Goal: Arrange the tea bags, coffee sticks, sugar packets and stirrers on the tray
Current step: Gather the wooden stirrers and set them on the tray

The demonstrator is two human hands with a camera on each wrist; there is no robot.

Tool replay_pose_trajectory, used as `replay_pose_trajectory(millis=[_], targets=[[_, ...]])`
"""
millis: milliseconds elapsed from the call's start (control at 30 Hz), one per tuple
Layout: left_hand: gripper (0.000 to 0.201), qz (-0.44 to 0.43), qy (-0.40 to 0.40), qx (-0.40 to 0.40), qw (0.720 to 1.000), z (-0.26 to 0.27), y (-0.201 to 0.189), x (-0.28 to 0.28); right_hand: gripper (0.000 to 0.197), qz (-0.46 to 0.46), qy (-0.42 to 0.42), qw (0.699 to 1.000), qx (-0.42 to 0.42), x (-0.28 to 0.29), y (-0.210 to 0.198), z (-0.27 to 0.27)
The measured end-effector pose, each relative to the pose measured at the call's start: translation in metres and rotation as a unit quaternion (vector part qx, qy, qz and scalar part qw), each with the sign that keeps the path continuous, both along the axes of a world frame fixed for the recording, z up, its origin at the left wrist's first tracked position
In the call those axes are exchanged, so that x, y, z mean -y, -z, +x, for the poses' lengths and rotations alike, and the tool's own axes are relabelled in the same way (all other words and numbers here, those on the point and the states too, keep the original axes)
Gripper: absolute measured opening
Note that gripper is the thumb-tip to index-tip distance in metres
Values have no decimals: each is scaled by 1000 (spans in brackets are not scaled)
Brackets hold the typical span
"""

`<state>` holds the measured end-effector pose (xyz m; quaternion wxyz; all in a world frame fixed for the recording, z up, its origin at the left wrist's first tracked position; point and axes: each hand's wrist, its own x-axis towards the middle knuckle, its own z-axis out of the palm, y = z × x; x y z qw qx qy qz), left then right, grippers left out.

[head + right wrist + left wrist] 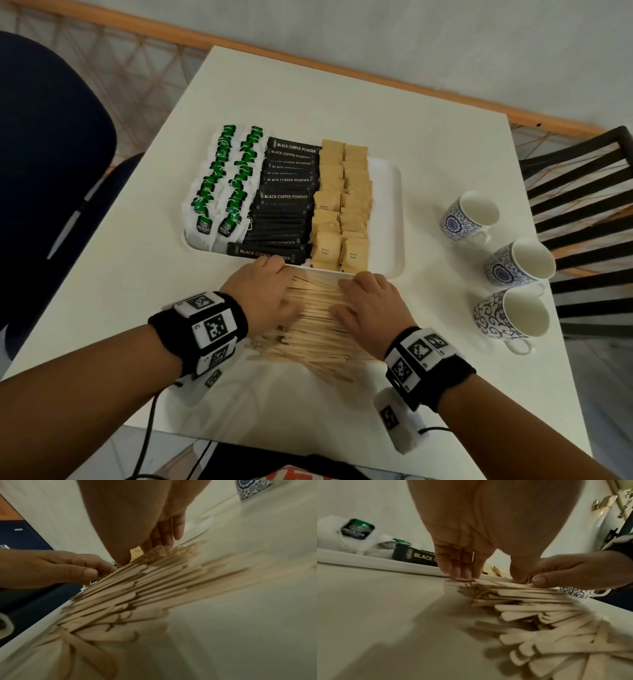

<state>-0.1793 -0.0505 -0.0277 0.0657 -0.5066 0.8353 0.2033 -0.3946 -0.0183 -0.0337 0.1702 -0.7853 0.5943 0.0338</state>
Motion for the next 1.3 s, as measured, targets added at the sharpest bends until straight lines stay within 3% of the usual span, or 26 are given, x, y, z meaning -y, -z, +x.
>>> replay_pose_trajectory(millis=[100,233,300,433,700,1000,1300], targets=[[54,-20,10,11,1000,-2,-3,-1,67,5,-9,999,35,-2,-1,-4],[94,22,61,-30,997,-2,-1,-4,92,56,-69,995,36,-3,-2,-5],[104,31,94,-8,995,-4,2,-6,97,65,-85,994,15,-3,-3,-2],[86,10,113,14,993,-10,3,-5,87,52,-95,994,-11,-3,-4,5],[51,65,92,11,994,-19,-5,1,59,108,-78,991,-5,10,-9,12],[34,73,95,5,993,-26,-8,0,47,127,-75,989,-10,14,-15,11],[35,38,93,5,995,-29,-12,-4,32,128,-83,988,-14,10,-23,15]])
